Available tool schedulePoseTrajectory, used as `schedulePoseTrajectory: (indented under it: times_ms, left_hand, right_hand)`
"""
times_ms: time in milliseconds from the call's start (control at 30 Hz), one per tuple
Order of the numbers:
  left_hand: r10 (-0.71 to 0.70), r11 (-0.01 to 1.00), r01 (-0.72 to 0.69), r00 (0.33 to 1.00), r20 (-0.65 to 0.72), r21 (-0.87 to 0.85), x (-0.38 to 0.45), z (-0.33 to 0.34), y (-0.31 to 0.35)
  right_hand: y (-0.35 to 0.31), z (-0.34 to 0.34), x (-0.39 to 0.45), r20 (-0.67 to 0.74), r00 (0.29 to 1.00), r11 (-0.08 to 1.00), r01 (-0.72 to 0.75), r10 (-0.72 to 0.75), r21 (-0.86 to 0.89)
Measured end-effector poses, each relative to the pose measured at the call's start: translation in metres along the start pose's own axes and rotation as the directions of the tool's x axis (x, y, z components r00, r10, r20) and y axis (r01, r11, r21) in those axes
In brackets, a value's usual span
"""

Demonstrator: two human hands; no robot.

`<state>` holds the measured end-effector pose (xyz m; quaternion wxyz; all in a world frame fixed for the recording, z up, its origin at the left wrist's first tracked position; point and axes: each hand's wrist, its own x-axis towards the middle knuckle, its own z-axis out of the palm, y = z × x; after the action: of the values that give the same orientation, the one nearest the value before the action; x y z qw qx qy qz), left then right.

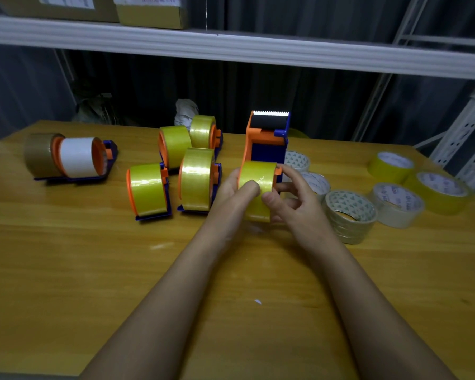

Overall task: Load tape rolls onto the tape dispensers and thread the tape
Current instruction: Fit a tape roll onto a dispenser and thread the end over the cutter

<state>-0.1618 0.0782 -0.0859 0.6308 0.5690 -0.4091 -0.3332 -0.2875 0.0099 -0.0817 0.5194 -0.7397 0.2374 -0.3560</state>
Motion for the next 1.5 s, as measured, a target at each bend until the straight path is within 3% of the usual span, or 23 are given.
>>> schedulePoseTrajectory:
  times_ms: [600, 933, 1133, 1300, 1500]
  left_hand:
    - [-0.03, 0.999, 0.031, 0.999, -0.016, 0.02, 0.009, -0.006, -0.004]
    - [0.016, 1.0, -0.016, 0.999, 0.048, 0.013, 0.006, -0.006, -0.006]
    - [0.004, 1.0, -0.004, 1.0, 0.016, -0.002, 0.007, -0.004, -0.005]
    - [-0.029, 0.999, 0.029, 0.999, 0.016, 0.02, 0.01, -0.007, -0.011]
    - [0.024, 1.0, -0.025, 0.999, 0.047, 0.018, 0.002, -0.003, -0.005]
  right_hand:
    - [0.003, -0.003, -0.002, 0.116, 0.979, 0.968, 0.184, -0.165, -0.172]
    - [0.003, -0.006, -0.003, 0.088, 0.984, 0.986, 0.161, -0.156, -0.044]
    - [0.002, -0.005, -0.002, 0.1, 0.98, 0.979, 0.179, -0.169, -0.1]
    - [0.002, -0.003, -0.004, 0.083, 0.988, 0.988, 0.136, -0.13, -0.068]
    - [-0.002, -0.002, -0.003, 0.022, 0.998, 0.998, 0.059, -0.059, -0.037]
